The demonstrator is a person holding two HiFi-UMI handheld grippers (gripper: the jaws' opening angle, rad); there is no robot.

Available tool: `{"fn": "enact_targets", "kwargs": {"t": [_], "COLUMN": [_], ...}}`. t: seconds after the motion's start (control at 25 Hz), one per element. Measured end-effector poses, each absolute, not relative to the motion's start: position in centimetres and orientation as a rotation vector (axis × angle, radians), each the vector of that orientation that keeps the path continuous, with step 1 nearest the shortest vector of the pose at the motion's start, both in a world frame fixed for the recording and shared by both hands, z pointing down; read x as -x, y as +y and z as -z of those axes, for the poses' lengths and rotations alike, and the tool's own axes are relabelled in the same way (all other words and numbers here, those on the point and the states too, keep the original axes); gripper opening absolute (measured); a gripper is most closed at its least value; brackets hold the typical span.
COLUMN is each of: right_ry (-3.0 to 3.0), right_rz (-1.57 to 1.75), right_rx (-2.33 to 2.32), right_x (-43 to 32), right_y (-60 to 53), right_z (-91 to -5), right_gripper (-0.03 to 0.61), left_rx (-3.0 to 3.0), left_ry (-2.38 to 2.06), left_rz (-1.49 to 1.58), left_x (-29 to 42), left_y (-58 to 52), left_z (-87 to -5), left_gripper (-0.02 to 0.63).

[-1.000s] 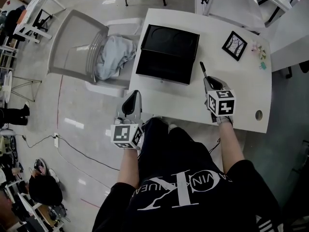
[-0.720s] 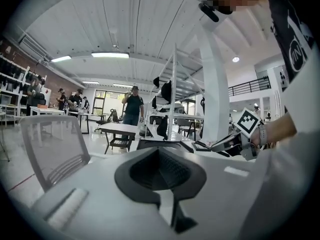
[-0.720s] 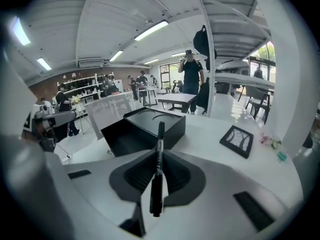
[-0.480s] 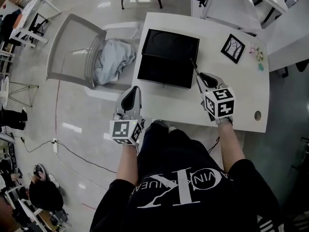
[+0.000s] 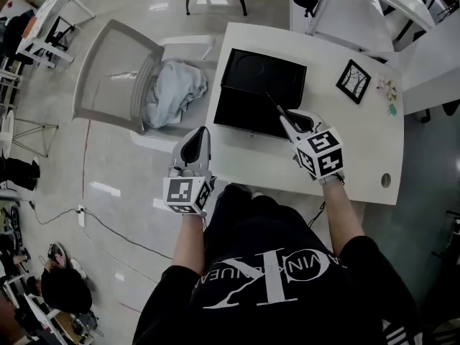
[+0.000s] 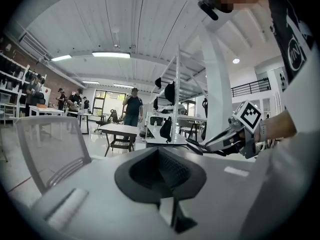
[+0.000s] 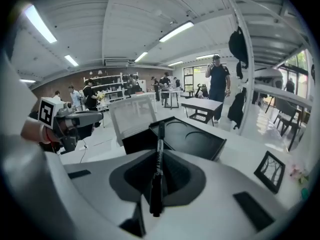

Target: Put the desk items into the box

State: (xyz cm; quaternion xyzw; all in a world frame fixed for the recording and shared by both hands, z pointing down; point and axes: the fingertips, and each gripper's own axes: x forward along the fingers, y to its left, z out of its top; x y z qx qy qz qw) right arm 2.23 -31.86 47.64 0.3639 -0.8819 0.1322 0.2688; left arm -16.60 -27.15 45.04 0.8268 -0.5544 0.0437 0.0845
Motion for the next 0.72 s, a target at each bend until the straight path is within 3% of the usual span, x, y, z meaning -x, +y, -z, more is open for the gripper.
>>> {"fn": "enact_targets", "kwargs": {"t": [0.72], "right_ry": [-2.3], "right_rz": [-0.313], "right_rx": [-0.721], "right_x": [3.3], "right_y": [-32.5], "right_z": [-50.9], "right_gripper": [0.026], "left_rx": [-2.409], "left_ry": [-1.661], "left_rz": [-0.118], "left_x": [19.2], "left_y": [-29.0], "left_z": [-46.1], "left_gripper": [0.011]}}
